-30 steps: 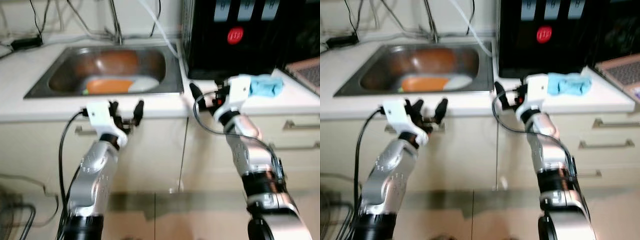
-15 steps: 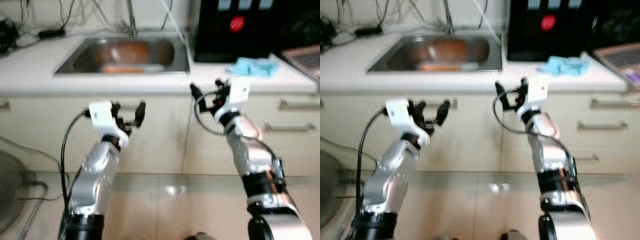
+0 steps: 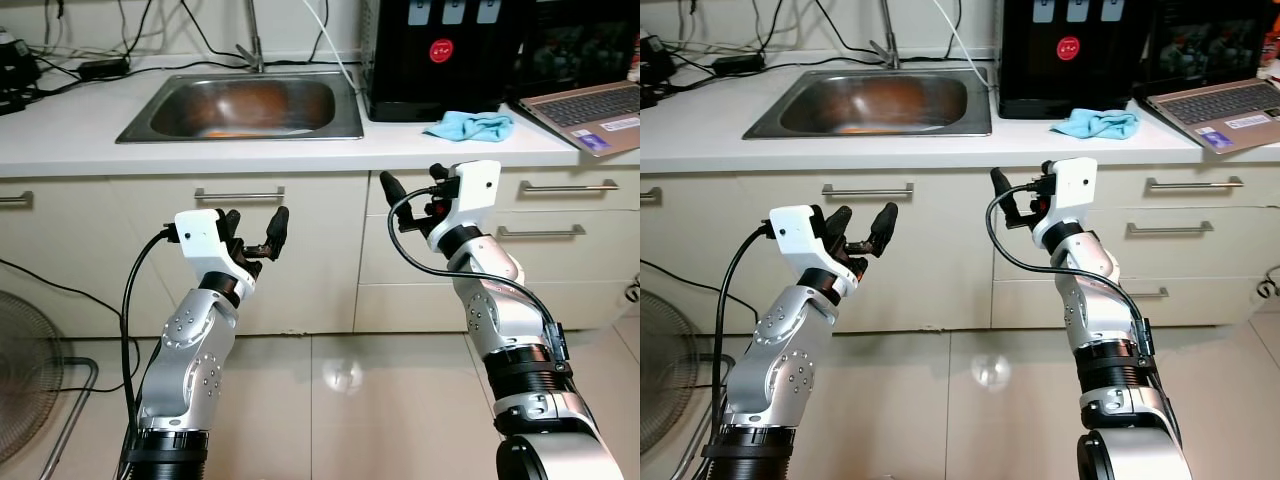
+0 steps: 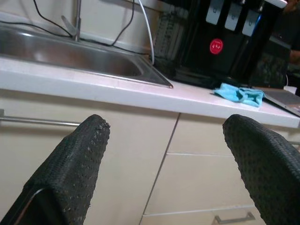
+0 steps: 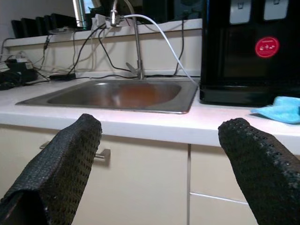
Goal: Kitchen organization
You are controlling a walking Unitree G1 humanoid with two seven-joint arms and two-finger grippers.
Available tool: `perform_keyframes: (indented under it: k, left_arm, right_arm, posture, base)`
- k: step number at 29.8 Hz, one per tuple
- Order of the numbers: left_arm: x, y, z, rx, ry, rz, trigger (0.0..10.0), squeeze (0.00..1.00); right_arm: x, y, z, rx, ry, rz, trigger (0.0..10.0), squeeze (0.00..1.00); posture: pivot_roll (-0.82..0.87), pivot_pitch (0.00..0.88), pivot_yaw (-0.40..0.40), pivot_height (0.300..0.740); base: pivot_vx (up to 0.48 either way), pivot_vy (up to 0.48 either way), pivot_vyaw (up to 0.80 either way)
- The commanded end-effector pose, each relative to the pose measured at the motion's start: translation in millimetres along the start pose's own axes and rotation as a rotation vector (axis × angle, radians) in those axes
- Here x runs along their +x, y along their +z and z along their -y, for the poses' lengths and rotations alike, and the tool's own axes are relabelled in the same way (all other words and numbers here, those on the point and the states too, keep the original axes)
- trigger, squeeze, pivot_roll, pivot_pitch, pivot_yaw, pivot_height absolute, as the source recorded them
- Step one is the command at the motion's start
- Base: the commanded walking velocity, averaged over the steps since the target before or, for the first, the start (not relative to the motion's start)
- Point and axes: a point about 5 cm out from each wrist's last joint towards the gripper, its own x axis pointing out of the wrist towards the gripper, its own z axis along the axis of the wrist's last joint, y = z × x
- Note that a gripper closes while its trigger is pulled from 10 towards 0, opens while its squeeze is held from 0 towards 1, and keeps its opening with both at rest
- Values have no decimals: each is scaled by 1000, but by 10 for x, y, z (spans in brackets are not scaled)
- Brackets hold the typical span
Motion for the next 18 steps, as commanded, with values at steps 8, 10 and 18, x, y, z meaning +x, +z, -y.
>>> perform_keyframes:
  k: [8,10,18]
  left_arm:
    - [-120,-482,-444,13,154,-169,10000,0]
    - [-126,-482,-458,29,182,-191,10000,0]
    - [-388,-994,-935,63,345,-390,10000,0]
  right_arm:
    - [-97,-441,35,-12,-3,-167,10000,490]
    - [-133,-555,43,-5,-7,-212,10000,494]
    - [-371,-1081,14,48,-28,-449,10000,482]
  posture:
    - [-55,4,51,740]
    - [-55,3,52,740]
    - [-48,0,53,740]
  base:
    - [0,0,0]
    - [0,0,0]
    - [0,0,0]
